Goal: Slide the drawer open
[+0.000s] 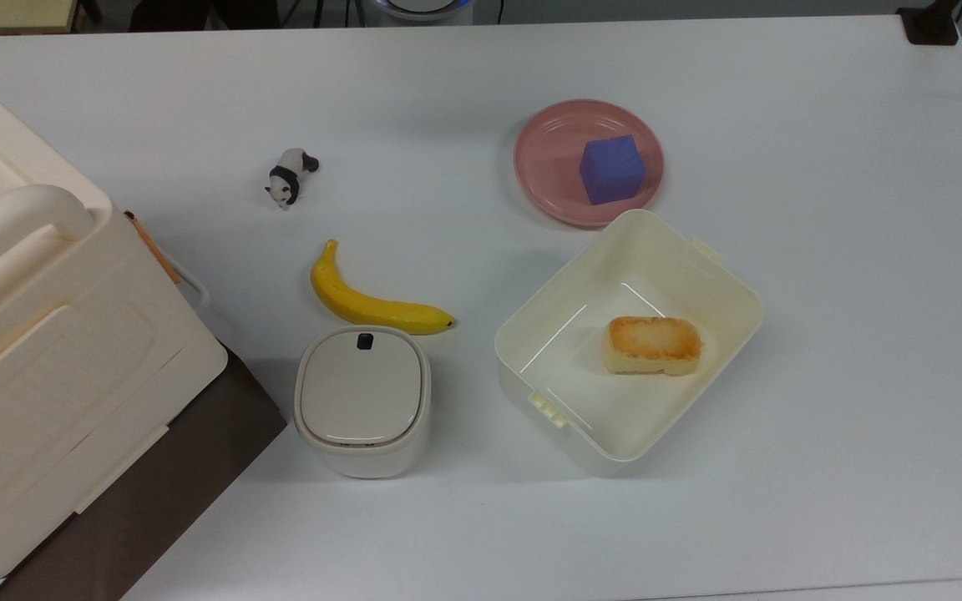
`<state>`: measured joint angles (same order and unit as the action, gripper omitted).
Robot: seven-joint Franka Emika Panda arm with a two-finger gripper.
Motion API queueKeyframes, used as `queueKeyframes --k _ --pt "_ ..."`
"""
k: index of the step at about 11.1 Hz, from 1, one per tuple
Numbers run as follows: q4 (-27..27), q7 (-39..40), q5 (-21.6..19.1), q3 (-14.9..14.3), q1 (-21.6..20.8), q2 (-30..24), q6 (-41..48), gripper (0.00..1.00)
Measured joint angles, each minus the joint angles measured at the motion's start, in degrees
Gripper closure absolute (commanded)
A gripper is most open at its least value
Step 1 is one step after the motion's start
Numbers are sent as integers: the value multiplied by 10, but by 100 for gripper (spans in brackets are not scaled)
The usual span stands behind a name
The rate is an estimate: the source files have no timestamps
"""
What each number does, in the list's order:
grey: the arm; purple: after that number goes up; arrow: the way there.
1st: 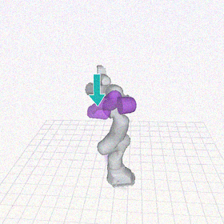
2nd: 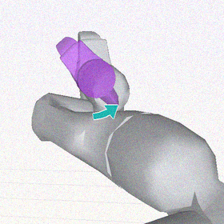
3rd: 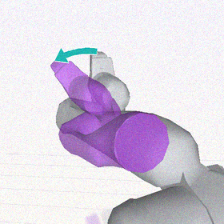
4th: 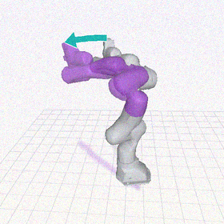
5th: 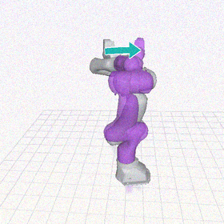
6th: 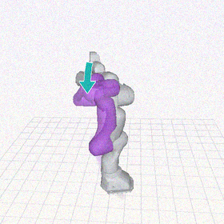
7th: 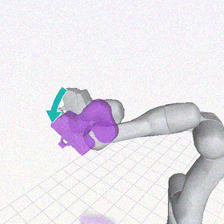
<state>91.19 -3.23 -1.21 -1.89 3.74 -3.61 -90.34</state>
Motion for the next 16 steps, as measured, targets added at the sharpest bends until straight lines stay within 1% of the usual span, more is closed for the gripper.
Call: queueKeyframes --k 11,16 --pt "0 14 0 -2 2 1 0 0" --pt "0 12 0 -5 -6 1 0 0"
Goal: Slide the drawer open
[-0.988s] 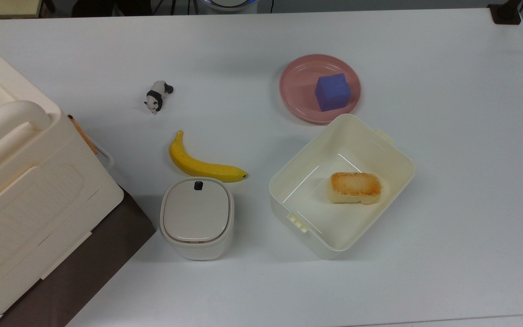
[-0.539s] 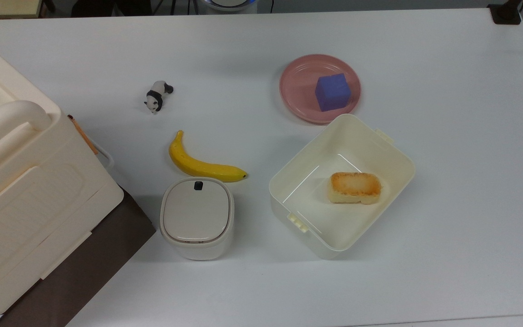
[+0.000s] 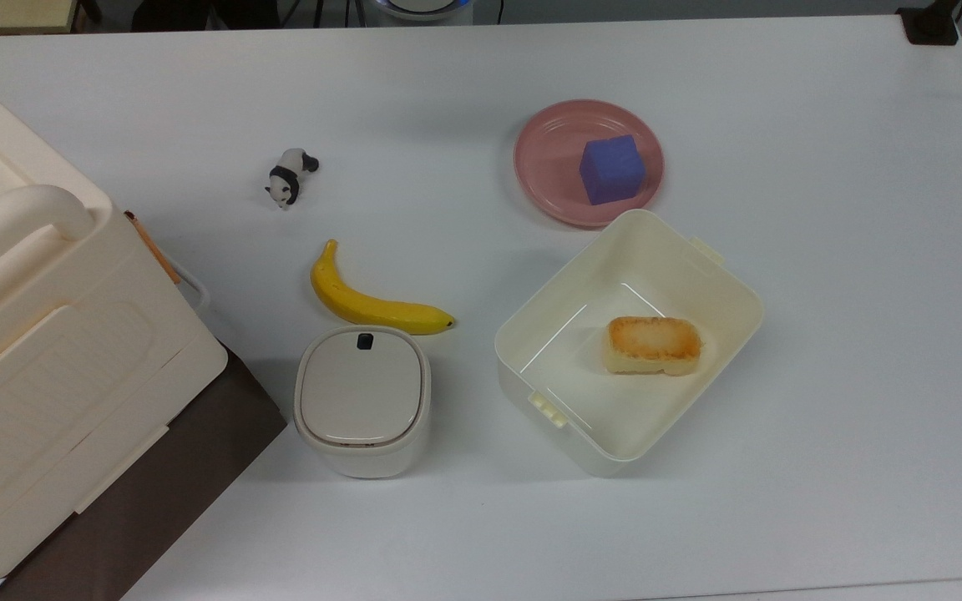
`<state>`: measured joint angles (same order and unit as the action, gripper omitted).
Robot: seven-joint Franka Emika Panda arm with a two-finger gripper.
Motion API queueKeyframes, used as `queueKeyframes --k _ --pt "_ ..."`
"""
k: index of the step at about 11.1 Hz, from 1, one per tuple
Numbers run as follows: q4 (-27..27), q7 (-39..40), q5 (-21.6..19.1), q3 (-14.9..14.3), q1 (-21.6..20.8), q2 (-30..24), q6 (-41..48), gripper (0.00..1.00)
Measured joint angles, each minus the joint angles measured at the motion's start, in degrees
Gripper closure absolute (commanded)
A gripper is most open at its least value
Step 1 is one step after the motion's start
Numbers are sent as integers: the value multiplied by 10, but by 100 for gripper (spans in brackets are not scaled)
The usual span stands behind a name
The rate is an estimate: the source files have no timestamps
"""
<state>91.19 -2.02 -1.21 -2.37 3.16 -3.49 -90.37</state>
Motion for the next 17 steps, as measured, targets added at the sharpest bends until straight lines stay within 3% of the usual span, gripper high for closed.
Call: queueKeyframes --k 15,17 --pt "-1 0 1 -5 1 5 -1 0" --pt "-1 69 17 -8 16 21 -18 0"
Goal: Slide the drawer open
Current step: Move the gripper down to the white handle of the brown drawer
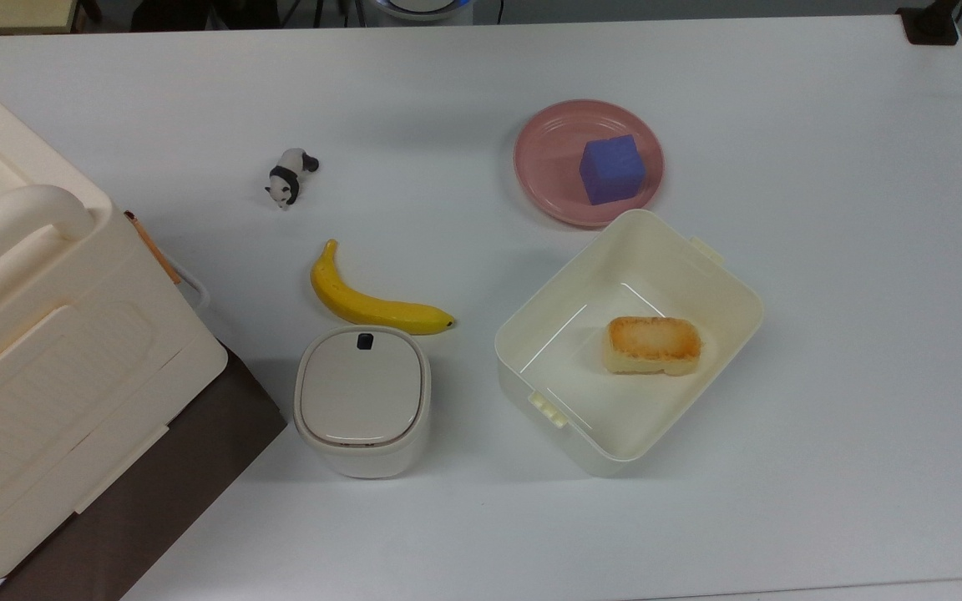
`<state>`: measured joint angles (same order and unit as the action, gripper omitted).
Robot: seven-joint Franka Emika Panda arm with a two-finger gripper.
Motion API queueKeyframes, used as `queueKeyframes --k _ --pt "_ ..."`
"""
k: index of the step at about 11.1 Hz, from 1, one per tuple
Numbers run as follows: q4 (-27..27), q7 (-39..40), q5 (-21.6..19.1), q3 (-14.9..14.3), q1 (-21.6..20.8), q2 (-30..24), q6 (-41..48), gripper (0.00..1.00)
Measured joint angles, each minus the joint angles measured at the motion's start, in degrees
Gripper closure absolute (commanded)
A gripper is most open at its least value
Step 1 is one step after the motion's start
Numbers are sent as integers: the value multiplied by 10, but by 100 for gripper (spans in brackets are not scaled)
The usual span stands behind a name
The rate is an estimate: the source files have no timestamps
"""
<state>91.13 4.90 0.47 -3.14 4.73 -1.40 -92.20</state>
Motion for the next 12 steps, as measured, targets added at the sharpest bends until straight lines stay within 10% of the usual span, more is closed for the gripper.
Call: queueKeyframes --k 5,12 --pt "4 333 55 -4 57 60 -41 0" --pt "18 374 216 3 24 143 -145 0"
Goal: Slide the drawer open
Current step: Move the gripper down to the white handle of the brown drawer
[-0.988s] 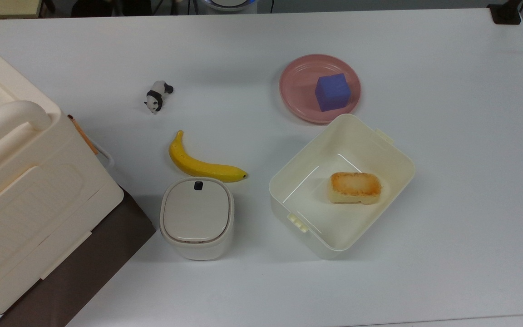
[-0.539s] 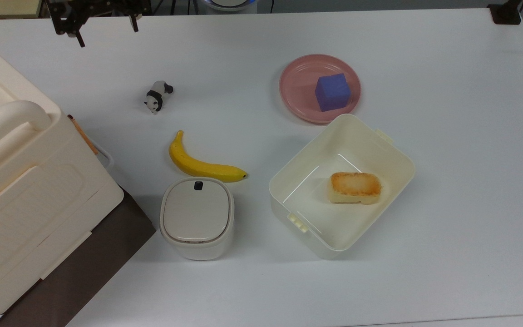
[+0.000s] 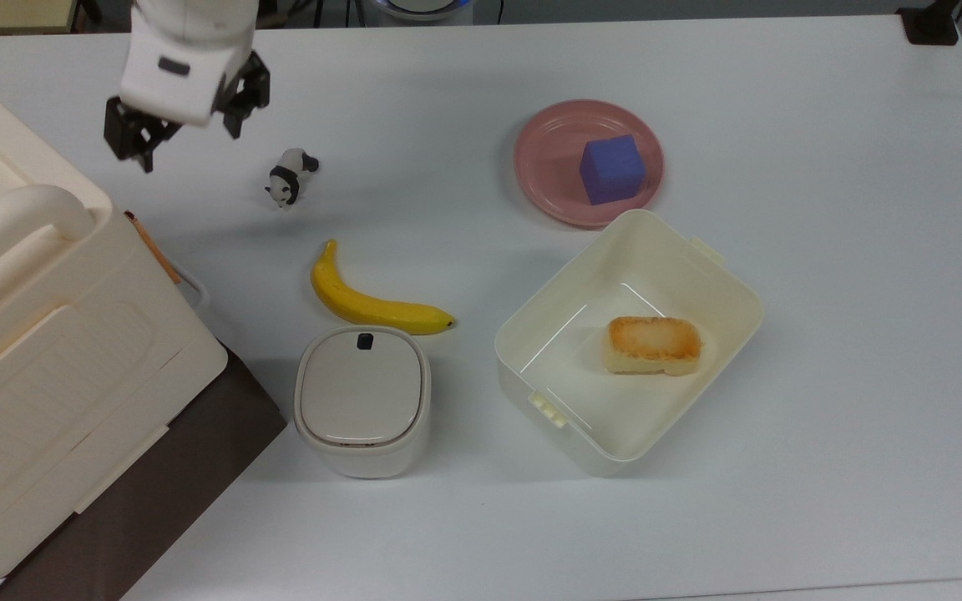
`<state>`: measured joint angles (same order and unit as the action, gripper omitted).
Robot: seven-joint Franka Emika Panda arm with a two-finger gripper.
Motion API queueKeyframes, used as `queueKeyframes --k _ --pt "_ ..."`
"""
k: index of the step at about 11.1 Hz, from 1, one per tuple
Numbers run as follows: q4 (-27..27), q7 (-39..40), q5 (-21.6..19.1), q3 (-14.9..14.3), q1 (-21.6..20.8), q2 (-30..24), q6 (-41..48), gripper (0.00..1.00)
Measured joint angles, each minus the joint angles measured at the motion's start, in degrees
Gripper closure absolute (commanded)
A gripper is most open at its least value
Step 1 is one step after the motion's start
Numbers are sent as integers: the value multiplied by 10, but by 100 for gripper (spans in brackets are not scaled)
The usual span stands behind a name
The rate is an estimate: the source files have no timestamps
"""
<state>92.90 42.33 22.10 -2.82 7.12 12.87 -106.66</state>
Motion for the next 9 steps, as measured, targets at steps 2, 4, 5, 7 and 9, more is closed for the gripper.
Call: queueKeyframes --k 2,4,5,7,9 --pt "-1 0 39 0 0 22 -9 0" --pt "-5 0 44 0 -2 34 -10 0" --pt "-5 0 53 0 -3 40 -12 0" --pt "-9 0 66 0 -3 57 -38 0" --pt "-18 -17 66 0 -3 72 -58 0"
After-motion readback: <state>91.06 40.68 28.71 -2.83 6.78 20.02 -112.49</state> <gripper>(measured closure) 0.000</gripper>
